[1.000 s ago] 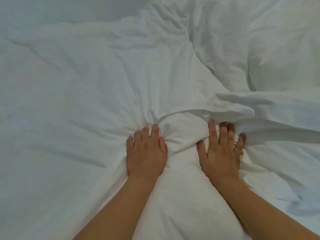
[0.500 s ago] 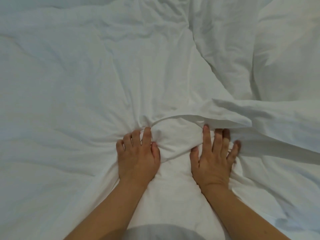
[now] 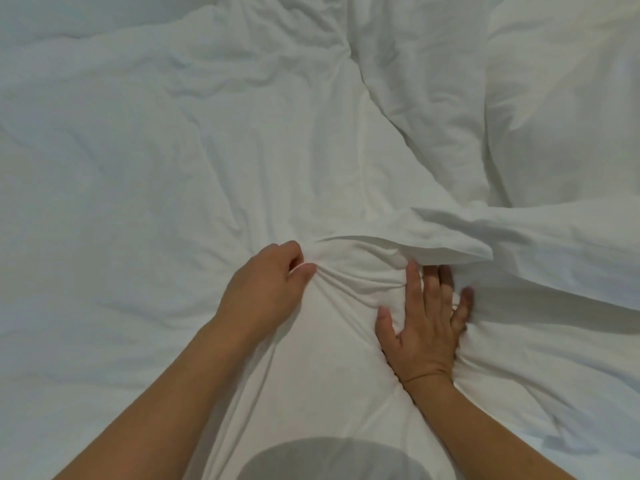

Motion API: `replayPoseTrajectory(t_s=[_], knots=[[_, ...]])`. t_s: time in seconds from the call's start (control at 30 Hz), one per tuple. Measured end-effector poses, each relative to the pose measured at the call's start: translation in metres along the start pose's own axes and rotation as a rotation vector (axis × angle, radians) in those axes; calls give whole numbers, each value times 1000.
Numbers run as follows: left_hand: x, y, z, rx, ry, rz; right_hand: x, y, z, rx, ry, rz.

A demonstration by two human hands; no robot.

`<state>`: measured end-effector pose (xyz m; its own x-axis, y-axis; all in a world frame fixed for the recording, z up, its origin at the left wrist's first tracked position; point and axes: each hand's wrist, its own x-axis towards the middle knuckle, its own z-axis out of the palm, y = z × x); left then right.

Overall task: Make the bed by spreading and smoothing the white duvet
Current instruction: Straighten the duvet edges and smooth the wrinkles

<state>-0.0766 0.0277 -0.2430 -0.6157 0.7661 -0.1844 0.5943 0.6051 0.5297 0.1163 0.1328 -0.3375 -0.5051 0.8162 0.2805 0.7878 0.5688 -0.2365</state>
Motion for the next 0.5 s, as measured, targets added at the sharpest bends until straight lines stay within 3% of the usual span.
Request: replayPoseTrajectory(t_s=[0.17, 0.23, 0.33, 0.5], knots=[[7, -1, 11, -249, -38, -139, 0, 4, 4, -26, 15, -21], [2, 5, 16, -156, -40, -95, 0, 4, 4, -34, 10, -22], [-3, 6, 30, 208, 82, 87, 0, 2, 6, -55, 14, -12], [3, -14, 42, 171, 156, 173, -1, 1, 13, -94, 49, 14]])
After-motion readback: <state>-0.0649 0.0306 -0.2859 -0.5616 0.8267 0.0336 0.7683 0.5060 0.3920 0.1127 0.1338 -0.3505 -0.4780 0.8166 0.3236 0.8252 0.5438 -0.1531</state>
